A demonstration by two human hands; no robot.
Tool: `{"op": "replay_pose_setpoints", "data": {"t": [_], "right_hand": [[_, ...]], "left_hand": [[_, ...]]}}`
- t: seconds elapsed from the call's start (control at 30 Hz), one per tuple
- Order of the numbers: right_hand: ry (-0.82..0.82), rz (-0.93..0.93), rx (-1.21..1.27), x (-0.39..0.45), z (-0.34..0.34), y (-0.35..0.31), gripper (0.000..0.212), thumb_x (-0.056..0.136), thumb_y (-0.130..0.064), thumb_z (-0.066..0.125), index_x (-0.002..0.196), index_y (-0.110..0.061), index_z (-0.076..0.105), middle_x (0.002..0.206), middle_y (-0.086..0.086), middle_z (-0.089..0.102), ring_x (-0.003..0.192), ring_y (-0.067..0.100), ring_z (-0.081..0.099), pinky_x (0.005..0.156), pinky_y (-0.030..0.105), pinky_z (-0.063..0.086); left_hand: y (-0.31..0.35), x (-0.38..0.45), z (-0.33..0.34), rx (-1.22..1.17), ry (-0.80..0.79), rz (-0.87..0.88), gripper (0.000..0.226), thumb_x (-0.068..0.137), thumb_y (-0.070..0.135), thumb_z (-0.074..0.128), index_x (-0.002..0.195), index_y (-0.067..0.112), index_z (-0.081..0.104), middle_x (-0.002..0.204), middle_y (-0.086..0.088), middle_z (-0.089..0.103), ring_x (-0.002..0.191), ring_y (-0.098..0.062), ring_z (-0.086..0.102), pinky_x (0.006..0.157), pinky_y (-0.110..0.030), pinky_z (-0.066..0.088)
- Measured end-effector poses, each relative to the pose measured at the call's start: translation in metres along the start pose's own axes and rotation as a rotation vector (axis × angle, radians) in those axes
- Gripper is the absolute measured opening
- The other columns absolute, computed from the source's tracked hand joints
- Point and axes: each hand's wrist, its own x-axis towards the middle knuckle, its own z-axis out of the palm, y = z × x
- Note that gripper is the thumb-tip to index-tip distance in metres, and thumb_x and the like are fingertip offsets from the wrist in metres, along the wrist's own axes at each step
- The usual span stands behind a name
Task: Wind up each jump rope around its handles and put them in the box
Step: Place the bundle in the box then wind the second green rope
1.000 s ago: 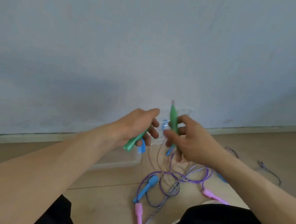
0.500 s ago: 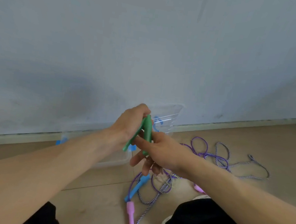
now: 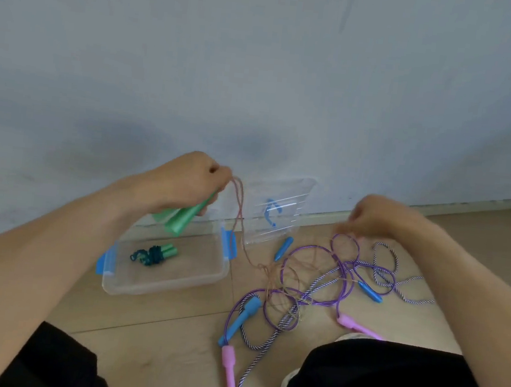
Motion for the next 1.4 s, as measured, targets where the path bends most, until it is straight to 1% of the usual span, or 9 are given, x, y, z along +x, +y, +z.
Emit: {"op": "replay_pose_setpoints", "data": {"t": [0.13,0.33,0.63,0.73,0.83,1.0,1.17,1.27,1.4], "right_hand": [[0.440,0.262,0.262,0.013,-0.025,0.061,0.028,0.082,-0.040,0.065,0.089,-0.013,0.071,0.111,0.018,0.068,0.109,0.039,0.057,0.089,0.040,0.046],[0.505,0.460,0.247,0.003,-0.033,0.067,0.029,0.086,-0.036,0.065,0.107,-0.016,0.067,0.132,0.023,0.048,0.127,0.044,0.036,0.107,0.048,0.027],[-0.246,-0.629,0.911,-0.062,-0.006,-0.045,0.052,0.081,-0.021,0.076,0.129,-0.019,0.057,0.119,0.004,0.070,0.111,0.013,0.066,0.100,0.029,0.050],[-0.349,-0.765,0.764,-0.074,0.000,-0.062,0.019,0.090,-0.021,0.070,0.108,-0.019,0.066,0.091,0.013,0.073,0.085,0.024,0.069,0.082,0.032,0.052],[-0.173,-0.589,0.428,-0.058,0.003,-0.056,0.024,0.099,-0.029,0.054,0.088,-0.014,0.068,0.059,-0.004,0.060,0.055,0.012,0.054,0.060,0.023,0.044],[-0.044,-0.156,0.136,0.009,0.012,0.004,0.028,0.100,-0.019,0.046,0.087,-0.014,0.070,0.064,-0.001,0.062,0.072,0.019,0.060,0.058,0.021,0.041],[-0.007,0.271,0.132,0.026,0.015,0.046,0.047,0.105,-0.032,0.033,0.127,0.002,0.057,0.127,0.022,0.060,0.109,0.035,0.062,0.089,0.039,0.051],[0.130,0.290,0.822,0.034,0.009,0.048,0.043,0.105,-0.031,0.036,0.097,0.002,0.061,0.097,0.020,0.062,0.066,0.029,0.062,0.061,0.037,0.053],[0.651,0.242,1.199,0.037,-0.009,0.046,0.037,0.100,-0.030,0.045,0.103,0.002,0.061,0.096,0.013,0.060,0.079,0.026,0.058,0.082,0.036,0.048]], "left_hand": [[-0.021,-0.006,-0.009,0.730,-0.108,-0.042,0.037,0.101,0.029,0.046,0.070,0.010,0.051,0.065,-0.004,0.050,0.058,-0.017,0.046,0.057,-0.031,0.038],[-0.016,-0.010,-0.003,0.738,-0.268,-0.038,0.039,0.101,0.046,0.046,0.079,0.021,0.067,0.066,0.006,0.061,0.068,-0.015,0.057,0.056,-0.025,0.038],[0.037,-0.041,0.013,-0.193,-0.451,0.240,0.030,0.103,0.029,0.048,0.084,0.015,0.066,0.068,0.001,0.063,0.056,-0.014,0.055,0.057,-0.022,0.047],[0.043,-0.043,0.010,-0.466,-0.293,0.172,0.031,0.104,0.027,0.046,0.085,0.008,0.062,0.066,-0.003,0.057,0.050,-0.015,0.048,0.049,-0.024,0.042],[0.034,-0.025,0.001,-0.697,0.225,-0.045,0.033,0.104,0.030,0.047,0.076,0.015,0.058,0.060,0.001,0.056,0.044,-0.012,0.044,0.044,-0.021,0.038],[-0.005,0.001,-0.039,-1.031,0.697,-0.243,0.035,0.103,0.021,0.035,0.070,0.022,0.045,0.062,0.002,0.046,0.034,-0.009,0.039,0.044,-0.019,0.032],[-0.017,0.004,-0.044,-1.026,0.676,-0.307,0.034,0.104,0.023,0.035,0.072,0.022,0.045,0.065,0.002,0.046,0.043,-0.011,0.040,0.043,-0.019,0.034],[-0.007,0.000,-0.031,-0.924,0.539,-0.290,0.035,0.104,0.023,0.039,0.071,0.021,0.049,0.066,0.000,0.048,0.049,-0.014,0.040,0.039,-0.015,0.034],[0.003,-0.011,-0.019,-0.731,0.292,-0.285,0.032,0.101,0.025,0.046,0.072,0.017,0.054,0.061,-0.001,0.051,0.042,-0.014,0.044,0.040,-0.018,0.036]]}}
